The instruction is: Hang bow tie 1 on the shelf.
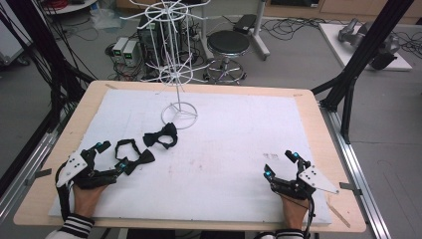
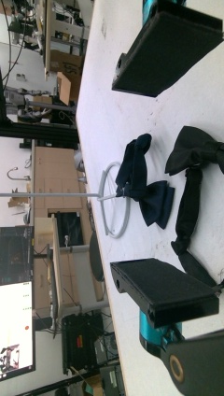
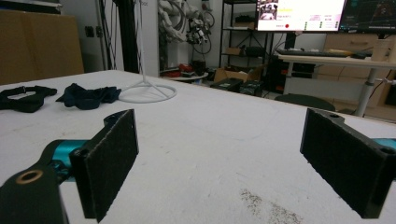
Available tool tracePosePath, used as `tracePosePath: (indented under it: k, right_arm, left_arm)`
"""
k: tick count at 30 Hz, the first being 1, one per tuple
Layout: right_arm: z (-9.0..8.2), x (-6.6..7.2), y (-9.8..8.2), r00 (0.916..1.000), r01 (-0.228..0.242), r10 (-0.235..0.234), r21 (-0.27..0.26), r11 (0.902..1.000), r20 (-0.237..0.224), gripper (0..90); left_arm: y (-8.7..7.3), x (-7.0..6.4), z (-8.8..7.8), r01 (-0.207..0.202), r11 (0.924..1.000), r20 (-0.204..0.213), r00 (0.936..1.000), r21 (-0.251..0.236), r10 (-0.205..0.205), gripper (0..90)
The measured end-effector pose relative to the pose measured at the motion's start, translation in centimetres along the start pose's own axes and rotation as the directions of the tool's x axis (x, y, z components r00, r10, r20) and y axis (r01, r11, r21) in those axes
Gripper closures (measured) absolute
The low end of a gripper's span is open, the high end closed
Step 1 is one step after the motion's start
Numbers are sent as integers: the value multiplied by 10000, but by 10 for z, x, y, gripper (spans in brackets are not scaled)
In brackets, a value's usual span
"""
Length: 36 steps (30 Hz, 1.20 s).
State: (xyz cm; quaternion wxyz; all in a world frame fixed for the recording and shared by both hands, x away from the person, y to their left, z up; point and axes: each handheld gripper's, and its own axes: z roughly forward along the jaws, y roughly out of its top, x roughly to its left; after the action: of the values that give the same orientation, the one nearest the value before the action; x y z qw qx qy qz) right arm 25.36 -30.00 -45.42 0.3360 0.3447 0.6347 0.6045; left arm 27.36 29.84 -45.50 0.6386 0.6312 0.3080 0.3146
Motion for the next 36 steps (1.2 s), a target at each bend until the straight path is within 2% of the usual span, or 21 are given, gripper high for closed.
tracePosePath:
  k: [3,9,12,15,16,19,22,28,34,36]
  right_arm:
    - [0,0,0,9999,-117,117,-34,9999,-1,108]
    - [0,0,0,10000,20,-19,-60,10000,67,108]
    - [0,0,0,9999,-78,78,-50,10000,91,108]
    - [0,0,0,9998,-134,134,-26,9999,129,108]
    - [0,0,0,9998,-158,159,-12,9999,137,108]
    - [0,-1,0,9999,-43,44,-77,10000,126,108]
    - [0,-1,0,9999,-78,79,-61,10000,130,108]
    - [0,-1,0,9998,-100,101,-40,9999,160,108]
    - [0,-1,0,9998,-104,105,-51,9999,167,108]
    - [0,-1,0,9999,-59,60,-76,10000,156,108]
  left_arm:
    - [0,0,0,-14,10000,27,10000,-12,14,120]
    - [0,0,0,-4,10000,51,10000,-17,4,120]
    - [0,0,0,12,10000,38,10000,-27,-12,120]
    - [0,1,0,85,10000,115,9999,-4,-85,119]
    - [0,2,0,91,10000,271,9996,-2,-91,119]
    - [0,3,0,235,9997,306,9993,10,-235,118]
    - [1,4,0,208,9998,286,9994,73,-210,117]
    - [11,8,2,177,9998,352,9992,81,-180,117]
    - [26,11,10,-125,9992,414,9991,376,109,117]
    - [35,12,14,-352,9979,514,9981,547,324,118]
